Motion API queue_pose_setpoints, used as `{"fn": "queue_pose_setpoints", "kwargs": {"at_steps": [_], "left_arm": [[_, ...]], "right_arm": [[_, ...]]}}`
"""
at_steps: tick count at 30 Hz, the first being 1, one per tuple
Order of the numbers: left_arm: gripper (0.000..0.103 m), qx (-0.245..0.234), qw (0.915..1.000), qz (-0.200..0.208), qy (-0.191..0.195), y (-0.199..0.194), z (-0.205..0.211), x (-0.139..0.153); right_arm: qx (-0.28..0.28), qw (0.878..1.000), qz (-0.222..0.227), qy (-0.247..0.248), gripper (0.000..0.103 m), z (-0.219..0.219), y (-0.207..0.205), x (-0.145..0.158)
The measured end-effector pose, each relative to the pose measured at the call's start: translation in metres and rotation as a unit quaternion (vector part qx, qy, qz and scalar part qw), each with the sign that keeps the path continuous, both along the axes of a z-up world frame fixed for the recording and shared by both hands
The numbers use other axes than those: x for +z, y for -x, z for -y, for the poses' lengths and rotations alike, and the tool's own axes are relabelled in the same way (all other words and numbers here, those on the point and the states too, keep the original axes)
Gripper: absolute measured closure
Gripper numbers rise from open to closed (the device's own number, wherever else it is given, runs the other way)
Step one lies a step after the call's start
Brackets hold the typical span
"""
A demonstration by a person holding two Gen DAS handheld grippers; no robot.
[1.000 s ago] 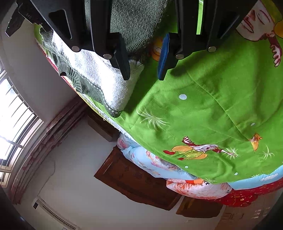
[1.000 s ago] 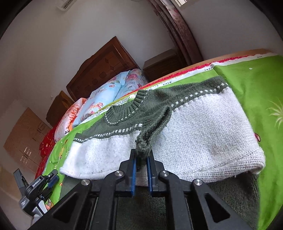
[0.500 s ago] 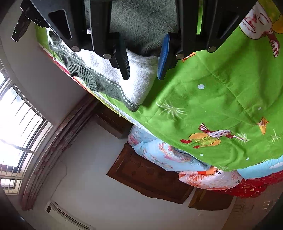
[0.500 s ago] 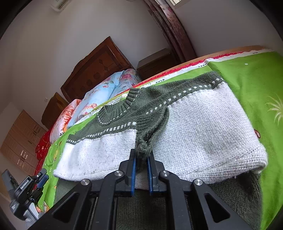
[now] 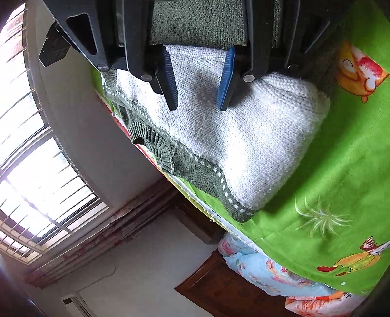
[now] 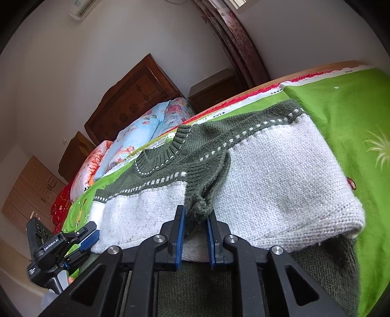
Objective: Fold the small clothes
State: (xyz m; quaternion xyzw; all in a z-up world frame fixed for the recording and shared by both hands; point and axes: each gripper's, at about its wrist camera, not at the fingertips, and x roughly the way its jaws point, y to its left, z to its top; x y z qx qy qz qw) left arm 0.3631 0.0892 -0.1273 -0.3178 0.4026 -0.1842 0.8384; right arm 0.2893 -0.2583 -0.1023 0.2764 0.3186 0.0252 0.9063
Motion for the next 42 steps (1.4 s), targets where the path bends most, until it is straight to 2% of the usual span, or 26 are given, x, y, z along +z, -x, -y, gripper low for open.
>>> {"fn": "queue_pose_setpoints", "kwargs": {"at_steps": [1,2,4,5,7,10,12,14,23,27,30,31,34,36,40,42], "left_arm": [[0.069,0.0,0.9999,0.003,-0.01,0.001,0.003,0.001],[0.069,0.0,0.9996,0.007,-0.026,0.002,0.006,0.003],[0.068,-0.001,0.9988,0.013,-0.046,0.003,0.013,0.007],[0.067,-0.002,0.9984,0.015,-0.055,0.003,0.015,0.008],[0.067,-0.001,0.9981,0.016,-0.059,0.004,0.017,0.009],[0.067,-0.001,0.9984,0.015,-0.055,0.003,0.015,0.008],[0.067,0.0,0.9984,0.015,-0.055,0.003,0.014,0.009],[0.067,0.0,0.9984,0.015,-0.055,0.002,0.014,0.01],[0.067,0.0,0.9985,0.014,-0.053,0.002,0.015,0.009],[0.067,0.001,0.9984,0.015,-0.055,0.002,0.013,0.01],[0.067,0.001,0.9983,0.015,-0.056,0.002,0.013,0.01],[0.067,0.001,0.9983,0.015,-0.056,0.002,0.013,0.01],[0.067,0.003,0.9981,0.016,-0.059,0.004,0.012,0.011],[0.068,0.015,0.9957,0.031,-0.086,0.01,0.016,0.019],[0.067,-0.021,0.986,0.098,-0.133,0.025,0.043,0.046],[0.065,-0.051,0.9784,0.111,-0.167,0.024,0.066,0.053]], "right_arm": [[-0.019,0.999,0.028,0.007,0.082,0.002,0.01,0.007],[-0.033,0.997,0.07,0.014,0.0,0.003,0.023,0.016],[-0.024,0.991,0.128,0.025,0.0,0.0,0.039,0.027],[-0.007,0.99,0.136,0.024,0.0,-0.003,0.039,0.029],[0.029,0.992,0.118,0.033,0.0,-0.014,0.031,0.029],[0.076,0.995,0.045,0.044,0.0,-0.03,0.006,0.02],[0.069,0.997,0.003,0.046,0.0,-0.03,-0.006,0.011],[0.059,0.998,-0.004,0.025,0.0,-0.022,-0.009,0.008],[0.069,0.997,0.021,-0.035,0.0,-0.008,0.001,0.008],[0.05,0.996,0.058,-0.05,0.0,0.003,0.016,0.015],[0.029,0.997,0.026,-0.074,0.0,0.012,0.011,0.007],[0.018,0.997,0.029,-0.075,0.0,0.014,0.013,0.007],[0.006,0.996,0.07,-0.056,0.0,0.014,0.027,0.017],[0.013,0.996,0.076,-0.04,0.0,0.009,0.029,0.02],[0.028,0.999,0.042,-0.02,0.0,-0.001,0.015,0.017],[0.034,0.999,0.032,-0.004,0.0,-0.007,0.011,0.016]]}}
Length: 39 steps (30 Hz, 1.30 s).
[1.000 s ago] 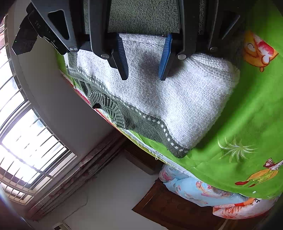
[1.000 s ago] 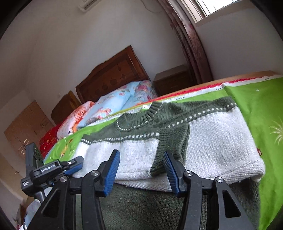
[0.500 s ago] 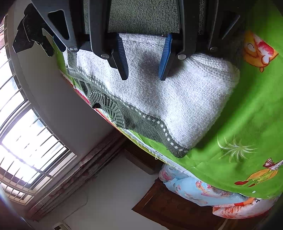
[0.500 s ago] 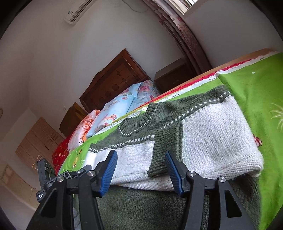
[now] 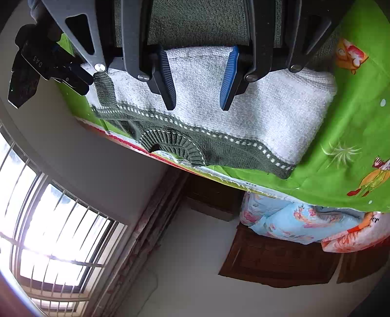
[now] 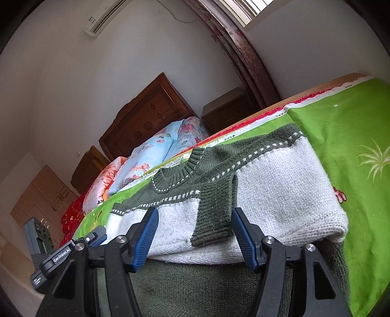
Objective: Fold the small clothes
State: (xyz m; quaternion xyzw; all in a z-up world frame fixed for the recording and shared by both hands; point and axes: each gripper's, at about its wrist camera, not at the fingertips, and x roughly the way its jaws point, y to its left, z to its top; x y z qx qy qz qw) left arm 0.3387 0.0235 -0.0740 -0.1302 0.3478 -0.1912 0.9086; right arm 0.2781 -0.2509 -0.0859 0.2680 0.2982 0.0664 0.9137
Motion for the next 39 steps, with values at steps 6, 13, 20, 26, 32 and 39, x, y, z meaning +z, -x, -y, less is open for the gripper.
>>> {"fn": "queue_pose_setpoints", "kwargs": {"at_steps": [6,13,20,26,32,39], "left_arm": [[0.064,-0.034,0.9935,-0.032,-0.104,-0.042,0.052,-0.016],[0.063,-0.049,0.9974,-0.048,-0.024,-0.055,0.034,-0.026],[0.062,-0.051,0.9975,-0.05,-0.003,-0.056,0.03,-0.027],[0.062,-0.047,0.9978,-0.046,-0.011,-0.054,0.032,-0.027],[0.062,-0.046,0.9979,-0.045,-0.011,-0.054,0.032,-0.027],[0.062,-0.046,0.9979,-0.046,-0.005,-0.055,0.03,-0.027]], "right_arm": [[0.004,1.0,0.018,0.0,0.0,0.001,0.006,0.001],[0.024,0.999,0.018,-0.017,0.0,0.0,0.005,0.001],[0.025,0.999,0.023,-0.041,0.0,0.006,0.006,-0.001],[0.039,0.998,0.031,-0.042,0.0,0.006,0.0,0.007],[0.025,0.999,0.002,0.02,0.0,0.009,-0.053,0.031],[0.056,0.994,-0.09,0.04,0.0,0.006,-0.139,0.019]]}}
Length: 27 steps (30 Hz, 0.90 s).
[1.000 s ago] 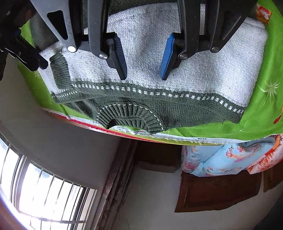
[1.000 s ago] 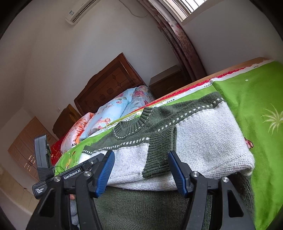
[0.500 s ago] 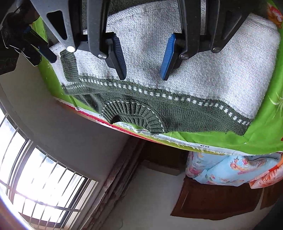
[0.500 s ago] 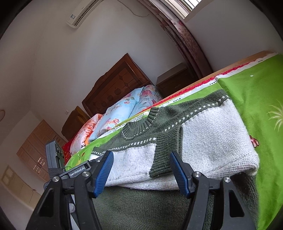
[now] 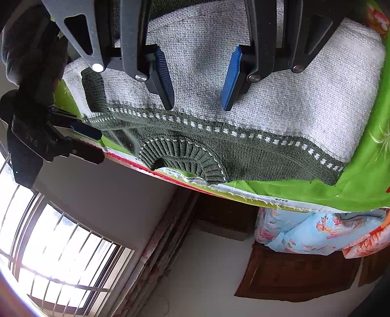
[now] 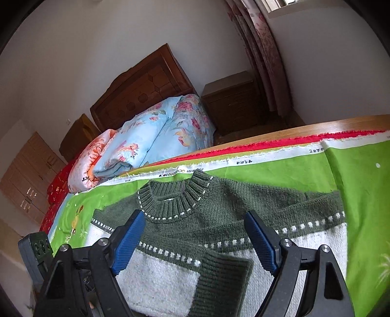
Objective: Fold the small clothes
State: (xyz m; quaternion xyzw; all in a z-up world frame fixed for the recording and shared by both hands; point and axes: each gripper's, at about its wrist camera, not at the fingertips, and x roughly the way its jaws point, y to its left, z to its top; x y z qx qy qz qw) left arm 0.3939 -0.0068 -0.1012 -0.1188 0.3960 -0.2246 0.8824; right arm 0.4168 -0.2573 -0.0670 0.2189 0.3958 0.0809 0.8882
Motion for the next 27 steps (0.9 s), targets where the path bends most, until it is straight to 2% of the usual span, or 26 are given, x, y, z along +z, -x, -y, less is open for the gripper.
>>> {"fn": "queue_pose_setpoints", "kwargs": {"at_steps": [3,4,5,9,12,14,16,18,21,23,25,27], "left_arm": [[0.062,0.0,1.0,0.0,0.002,0.0,-0.001,0.0],[0.062,0.0,1.0,-0.001,0.001,0.0,-0.001,0.0],[0.062,0.0,1.0,-0.001,0.001,-0.001,-0.001,0.0],[0.062,0.001,1.0,0.0,0.001,-0.001,0.0,0.0],[0.062,0.002,1.0,0.001,-0.001,0.0,0.001,0.0],[0.062,0.003,1.0,0.001,-0.001,0.0,0.001,0.0],[0.062,0.002,1.0,0.001,-0.002,0.0,0.001,0.0],[0.062,0.002,1.0,0.001,-0.001,0.0,0.001,0.0],[0.062,0.003,1.0,0.001,-0.001,-0.001,0.001,0.0],[0.062,0.003,1.0,0.001,-0.001,-0.001,0.001,0.0],[0.062,0.003,1.0,0.001,0.0,-0.001,0.001,-0.001],[0.062,0.003,1.0,0.001,0.0,-0.001,0.001,-0.001]], "right_arm": [[0.011,0.997,-0.072,0.016,0.0,0.006,-0.031,-0.029],[0.01,0.998,-0.051,0.02,0.0,0.01,-0.033,-0.027],[-0.002,0.998,-0.06,0.024,0.0,0.018,-0.036,-0.028],[-0.027,0.996,-0.072,-0.039,0.0,0.043,-0.042,-0.024],[0.004,0.998,-0.052,-0.032,0.0,0.031,-0.04,-0.017],[0.032,0.997,-0.053,-0.049,0.0,0.021,-0.042,-0.02],[0.036,0.997,-0.067,-0.018,0.0,0.01,-0.048,-0.028],[0.039,0.998,-0.056,0.008,0.0,0.007,-0.053,-0.029],[0.013,0.998,-0.066,-0.02,0.0,0.02,-0.059,-0.027],[-0.015,0.998,-0.057,-0.018,0.0,0.027,-0.057,-0.019],[-0.008,0.999,-0.041,-0.025,0.0,0.026,-0.051,-0.013],[0.021,0.998,-0.045,-0.035,0.0,0.019,-0.05,-0.017]]}}
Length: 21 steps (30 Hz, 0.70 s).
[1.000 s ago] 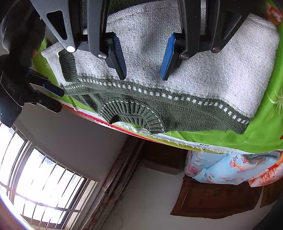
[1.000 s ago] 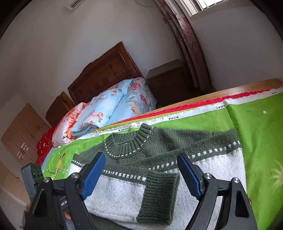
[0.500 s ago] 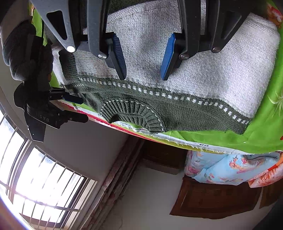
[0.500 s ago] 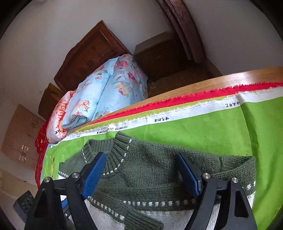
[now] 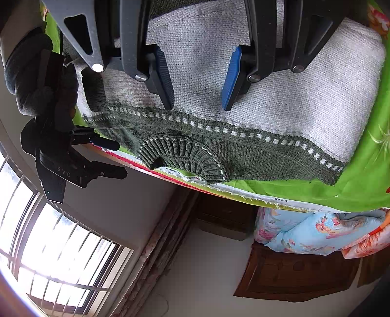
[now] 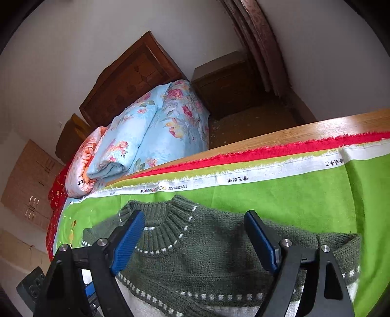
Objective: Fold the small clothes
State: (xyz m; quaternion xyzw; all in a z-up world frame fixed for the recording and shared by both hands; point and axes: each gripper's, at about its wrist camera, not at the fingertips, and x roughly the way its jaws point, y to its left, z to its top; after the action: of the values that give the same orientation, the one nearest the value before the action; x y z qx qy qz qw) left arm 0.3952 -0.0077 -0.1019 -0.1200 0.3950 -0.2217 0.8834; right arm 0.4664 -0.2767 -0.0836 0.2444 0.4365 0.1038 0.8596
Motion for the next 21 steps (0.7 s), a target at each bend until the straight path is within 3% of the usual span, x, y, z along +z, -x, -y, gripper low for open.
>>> {"fn": "queue_pose_setpoints", "kwargs": {"at_steps": [2,4,7,8,12,15,19,21], "left_arm": [[0.062,0.0,1.0,-0.001,0.001,0.0,0.0,0.0],[0.062,0.0,1.0,-0.001,0.001,0.0,0.0,0.0],[0.062,0.0,1.0,-0.001,0.002,-0.001,0.0,0.0],[0.062,0.0,1.0,-0.001,0.002,-0.001,0.0,0.0],[0.062,0.0,1.0,-0.001,0.002,-0.001,0.0,-0.001],[0.062,0.0,1.0,-0.001,0.002,-0.001,0.0,-0.001],[0.062,0.0,1.0,-0.001,0.002,-0.001,0.0,-0.001],[0.062,0.0,1.0,-0.001,0.002,-0.001,0.0,-0.001]], "right_arm": [[0.001,0.999,-0.018,0.041,0.0,-0.003,-0.001,-0.011],[-0.011,0.999,-0.015,0.028,0.0,0.003,0.002,-0.011],[-0.081,0.996,-0.029,0.019,0.0,0.02,0.017,0.0],[-0.083,0.996,-0.013,0.01,0.0,0.02,0.025,0.008],[-0.009,0.998,0.053,-0.04,0.0,-0.007,0.067,0.031],[0.04,0.994,0.065,-0.082,0.0,-0.025,0.094,0.026],[0.026,0.996,0.028,-0.077,0.0,-0.021,0.113,-0.007],[0.021,0.993,0.062,-0.098,0.0,-0.011,0.123,-0.016]]}}
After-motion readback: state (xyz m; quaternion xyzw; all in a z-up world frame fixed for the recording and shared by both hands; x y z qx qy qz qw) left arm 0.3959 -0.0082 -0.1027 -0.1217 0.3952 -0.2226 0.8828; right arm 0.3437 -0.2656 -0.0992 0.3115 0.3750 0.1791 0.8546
